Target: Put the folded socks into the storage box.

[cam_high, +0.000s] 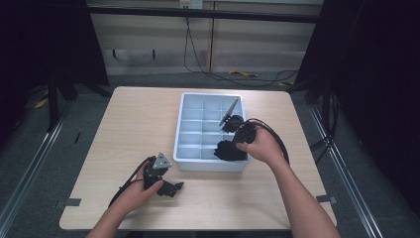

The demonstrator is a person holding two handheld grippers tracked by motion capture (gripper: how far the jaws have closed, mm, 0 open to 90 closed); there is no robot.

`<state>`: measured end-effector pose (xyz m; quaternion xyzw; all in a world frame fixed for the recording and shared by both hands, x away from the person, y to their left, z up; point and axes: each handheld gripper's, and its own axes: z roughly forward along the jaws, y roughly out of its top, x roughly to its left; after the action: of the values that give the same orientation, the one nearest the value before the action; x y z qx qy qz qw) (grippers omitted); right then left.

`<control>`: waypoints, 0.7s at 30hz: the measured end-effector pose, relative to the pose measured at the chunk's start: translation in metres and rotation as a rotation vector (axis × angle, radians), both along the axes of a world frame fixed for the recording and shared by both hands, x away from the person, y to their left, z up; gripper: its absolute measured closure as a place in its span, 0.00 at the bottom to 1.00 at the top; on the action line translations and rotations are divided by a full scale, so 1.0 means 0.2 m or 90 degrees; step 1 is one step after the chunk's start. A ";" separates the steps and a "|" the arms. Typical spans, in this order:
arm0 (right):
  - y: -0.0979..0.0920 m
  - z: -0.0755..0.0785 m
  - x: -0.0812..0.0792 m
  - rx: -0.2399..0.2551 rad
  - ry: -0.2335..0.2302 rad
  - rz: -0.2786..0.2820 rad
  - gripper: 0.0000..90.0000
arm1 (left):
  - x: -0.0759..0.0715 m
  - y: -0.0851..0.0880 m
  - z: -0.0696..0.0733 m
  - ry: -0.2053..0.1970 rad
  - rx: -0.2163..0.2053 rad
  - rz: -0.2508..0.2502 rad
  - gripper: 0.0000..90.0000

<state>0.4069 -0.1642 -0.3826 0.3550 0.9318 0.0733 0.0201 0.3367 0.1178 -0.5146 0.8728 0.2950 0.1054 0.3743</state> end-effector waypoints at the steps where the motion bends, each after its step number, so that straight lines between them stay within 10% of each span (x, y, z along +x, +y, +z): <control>1: 0.00 0.00 0.00 -0.002 0.003 -0.004 1.00 | 0.00 0.00 0.00 0.000 0.000 0.000 0.00; 21: -0.03 -0.14 0.01 -0.001 0.028 -0.022 1.00 | 0.00 0.00 0.00 0.002 -0.003 0.001 0.00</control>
<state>0.4087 -0.1703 -0.4115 0.3728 0.9257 0.0643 0.0015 0.3366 0.1175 -0.5148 0.8720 0.2962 0.1039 0.3757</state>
